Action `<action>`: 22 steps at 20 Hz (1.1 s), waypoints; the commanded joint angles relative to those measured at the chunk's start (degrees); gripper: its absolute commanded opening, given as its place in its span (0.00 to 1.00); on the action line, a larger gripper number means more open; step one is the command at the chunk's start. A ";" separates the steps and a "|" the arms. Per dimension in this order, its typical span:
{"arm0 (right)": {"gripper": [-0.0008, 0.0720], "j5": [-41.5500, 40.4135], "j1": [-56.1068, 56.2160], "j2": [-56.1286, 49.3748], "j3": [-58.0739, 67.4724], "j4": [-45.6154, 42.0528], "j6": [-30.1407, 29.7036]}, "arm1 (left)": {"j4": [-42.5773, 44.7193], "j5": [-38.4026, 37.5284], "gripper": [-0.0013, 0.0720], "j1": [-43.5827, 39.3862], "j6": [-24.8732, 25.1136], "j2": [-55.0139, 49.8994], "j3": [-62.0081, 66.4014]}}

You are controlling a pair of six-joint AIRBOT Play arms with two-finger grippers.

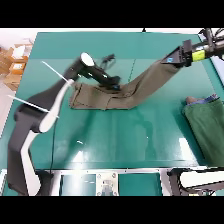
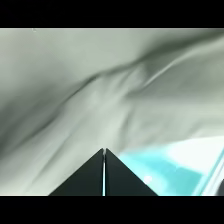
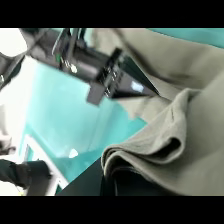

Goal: Fold the shirts.

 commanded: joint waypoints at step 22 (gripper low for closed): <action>0.59 -35.45 28.65 -21.86 5.20 -2.62 4.57 | 38.18 -22.18 0.05 37.35 3.26 16.72 -3.10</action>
